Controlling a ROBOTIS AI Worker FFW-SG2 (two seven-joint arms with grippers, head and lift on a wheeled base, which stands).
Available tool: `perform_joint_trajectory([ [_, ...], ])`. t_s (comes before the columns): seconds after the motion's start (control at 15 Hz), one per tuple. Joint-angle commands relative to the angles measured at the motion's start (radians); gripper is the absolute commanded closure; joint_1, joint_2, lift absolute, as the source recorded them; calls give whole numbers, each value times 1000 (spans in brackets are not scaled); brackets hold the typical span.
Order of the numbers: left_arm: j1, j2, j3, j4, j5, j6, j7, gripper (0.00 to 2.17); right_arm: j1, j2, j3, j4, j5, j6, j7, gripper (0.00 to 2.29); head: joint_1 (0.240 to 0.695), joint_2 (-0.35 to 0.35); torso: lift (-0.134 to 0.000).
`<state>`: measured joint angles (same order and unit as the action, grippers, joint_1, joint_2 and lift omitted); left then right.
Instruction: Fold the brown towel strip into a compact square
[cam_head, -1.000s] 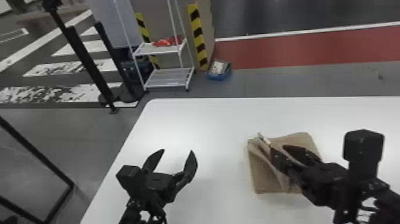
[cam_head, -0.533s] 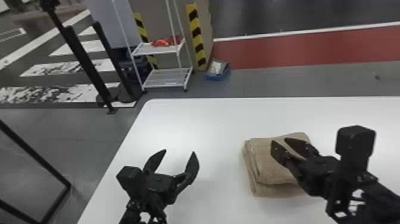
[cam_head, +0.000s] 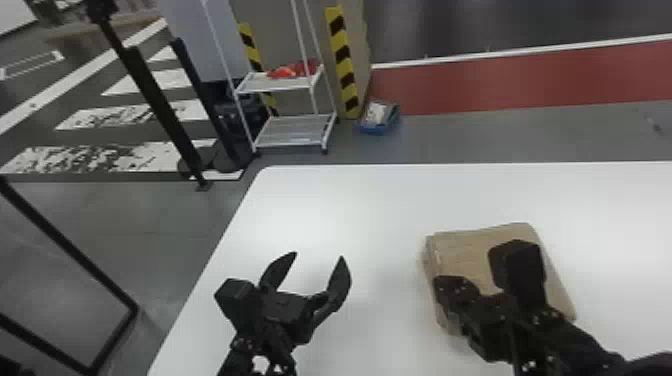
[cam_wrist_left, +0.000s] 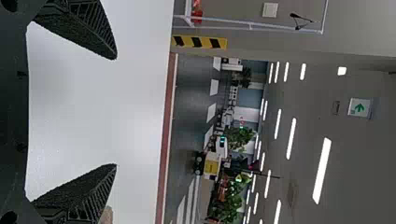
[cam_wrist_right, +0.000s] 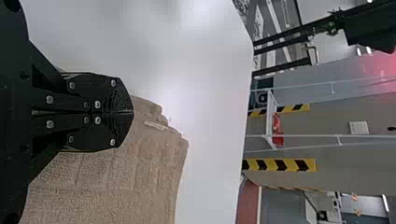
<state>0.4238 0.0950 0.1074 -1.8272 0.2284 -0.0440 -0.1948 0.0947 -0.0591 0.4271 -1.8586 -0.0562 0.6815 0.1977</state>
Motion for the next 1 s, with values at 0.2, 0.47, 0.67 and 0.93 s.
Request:
perform_joint_trajectory([
  [0.2,-4,6,-2,3,5,0,0,46,73,-18,12,-76,44,82,88,2159,695,350,-122],
  [0.47,-20,8,-3,20,8,0,0,46,169,-51,-82,-217,105,214,170,2159,695,350,-122],
  [0.67,-37,6,-11,39,8,-3,2,46,220,-56,-208,-292,59,223,230,2159,695,333,-122],
  [0.93,-51,6,-12,51,11,0,2,46,318,-56,-412,-430,-65,244,333,2155,695,261,-122],
])
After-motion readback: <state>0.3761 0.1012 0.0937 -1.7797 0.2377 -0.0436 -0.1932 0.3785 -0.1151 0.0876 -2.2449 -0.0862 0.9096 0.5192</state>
